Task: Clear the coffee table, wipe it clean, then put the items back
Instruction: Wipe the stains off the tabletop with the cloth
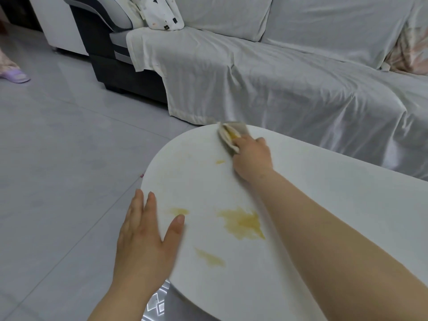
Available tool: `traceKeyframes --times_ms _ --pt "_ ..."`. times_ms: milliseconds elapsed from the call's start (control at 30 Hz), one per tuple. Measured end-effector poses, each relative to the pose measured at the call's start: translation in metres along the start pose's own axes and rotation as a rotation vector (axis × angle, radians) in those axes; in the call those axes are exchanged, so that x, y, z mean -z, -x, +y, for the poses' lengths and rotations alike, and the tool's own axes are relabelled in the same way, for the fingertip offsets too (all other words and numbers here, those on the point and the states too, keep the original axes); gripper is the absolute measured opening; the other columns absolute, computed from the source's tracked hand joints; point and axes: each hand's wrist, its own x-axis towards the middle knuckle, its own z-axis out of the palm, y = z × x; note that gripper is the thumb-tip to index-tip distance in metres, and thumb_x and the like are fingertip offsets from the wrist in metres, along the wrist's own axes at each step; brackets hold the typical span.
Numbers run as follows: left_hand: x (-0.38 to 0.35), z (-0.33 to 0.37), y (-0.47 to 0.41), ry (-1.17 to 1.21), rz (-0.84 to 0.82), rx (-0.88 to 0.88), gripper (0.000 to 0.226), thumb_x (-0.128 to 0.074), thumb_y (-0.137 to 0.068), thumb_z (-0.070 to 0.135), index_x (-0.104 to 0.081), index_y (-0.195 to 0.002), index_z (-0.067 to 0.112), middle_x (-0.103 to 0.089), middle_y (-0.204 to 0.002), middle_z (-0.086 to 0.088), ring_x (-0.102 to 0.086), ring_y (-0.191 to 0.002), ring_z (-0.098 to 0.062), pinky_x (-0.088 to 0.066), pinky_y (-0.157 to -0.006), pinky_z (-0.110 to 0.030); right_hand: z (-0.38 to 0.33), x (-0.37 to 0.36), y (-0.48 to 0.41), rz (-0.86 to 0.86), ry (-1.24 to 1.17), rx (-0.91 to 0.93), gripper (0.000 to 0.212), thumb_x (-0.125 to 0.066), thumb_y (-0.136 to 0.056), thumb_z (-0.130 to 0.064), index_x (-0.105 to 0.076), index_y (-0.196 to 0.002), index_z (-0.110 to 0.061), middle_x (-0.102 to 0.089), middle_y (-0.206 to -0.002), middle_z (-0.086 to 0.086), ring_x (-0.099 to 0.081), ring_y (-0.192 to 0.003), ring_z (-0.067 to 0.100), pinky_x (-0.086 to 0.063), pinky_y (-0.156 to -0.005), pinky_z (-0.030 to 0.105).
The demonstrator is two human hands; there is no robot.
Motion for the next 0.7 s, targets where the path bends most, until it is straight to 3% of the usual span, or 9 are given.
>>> traceKeyframes --times_ms 67,133,267,333,400,600,700 --pt "0.002 0.002 0.001 0.000 -0.015 -0.001 0.076 -0.035 -0.081 0.055 -0.006 -0.143 0.023 0.007 -0.156 0.007 0.003 -0.143 -0.012 -0.007 -0.115 -0.034 -0.001 0.000 -0.003 -0.022 -0.076 0.110 0.042 -0.040 -0.085 -0.006 -0.053 -0.123 -0.017 -0.050 -0.134 0.007 -0.040 -0.108 0.034 -0.034 -0.093 0.037" --pt "0.003 0.003 0.001 0.019 -0.023 0.005 0.088 -0.027 -0.068 0.064 -0.006 -0.143 0.024 0.008 -0.156 0.008 0.002 -0.143 -0.011 -0.007 -0.115 -0.033 0.016 0.005 -0.010 -0.022 -0.084 0.082 0.041 -0.040 -0.086 -0.007 -0.053 -0.123 -0.019 -0.053 -0.132 0.007 -0.041 -0.110 0.034 -0.034 -0.094 0.035" --pt "0.004 0.004 0.003 0.033 -0.015 0.012 0.101 -0.020 -0.054 0.070 -0.007 -0.143 0.025 0.008 -0.155 0.010 0.001 -0.143 -0.010 -0.008 -0.114 -0.032 0.049 0.012 -0.024 0.052 0.068 -0.291 0.035 -0.036 -0.088 -0.006 -0.051 -0.119 -0.011 -0.050 -0.130 0.017 -0.042 -0.115 0.038 -0.037 -0.095 0.041" --pt "0.005 0.004 0.003 0.031 -0.015 0.006 0.102 -0.018 -0.052 0.071 -0.007 -0.143 0.026 0.009 -0.155 0.011 0.002 -0.143 -0.009 -0.008 -0.114 -0.032 0.040 0.009 -0.027 0.042 0.086 -0.381 0.036 -0.034 -0.087 -0.006 -0.049 -0.121 -0.008 -0.047 -0.131 0.017 -0.039 -0.117 0.037 -0.036 -0.096 0.043" --pt "0.005 0.004 0.003 0.026 -0.023 0.009 0.101 -0.017 -0.053 0.071 -0.006 -0.143 0.027 0.009 -0.155 0.011 0.002 -0.142 -0.009 -0.008 -0.114 -0.033 0.018 0.002 -0.026 0.037 0.080 -0.304 0.038 -0.036 -0.087 -0.006 -0.049 -0.123 -0.010 -0.049 -0.130 0.017 -0.039 -0.118 0.037 -0.036 -0.097 0.040" --pt "0.002 0.002 0.002 0.050 -0.004 -0.007 0.074 -0.041 -0.081 0.052 -0.009 -0.143 0.026 0.004 -0.156 0.008 -0.004 -0.143 -0.014 -0.010 -0.114 -0.035 -0.057 -0.018 0.005 -0.065 -0.111 0.285 0.044 -0.044 -0.084 -0.008 -0.051 -0.125 -0.024 -0.050 -0.136 0.006 -0.041 -0.109 0.032 -0.034 -0.094 0.036" --pt "0.001 0.001 0.000 0.060 0.006 -0.015 0.073 -0.044 -0.083 0.047 -0.009 -0.143 0.025 0.001 -0.156 0.006 -0.006 -0.143 -0.015 -0.010 -0.114 -0.036 -0.043 -0.012 0.010 -0.097 -0.163 0.372 0.045 -0.045 -0.085 -0.008 -0.051 -0.126 -0.024 -0.045 -0.143 -0.001 -0.041 -0.109 0.031 -0.030 -0.097 0.033"
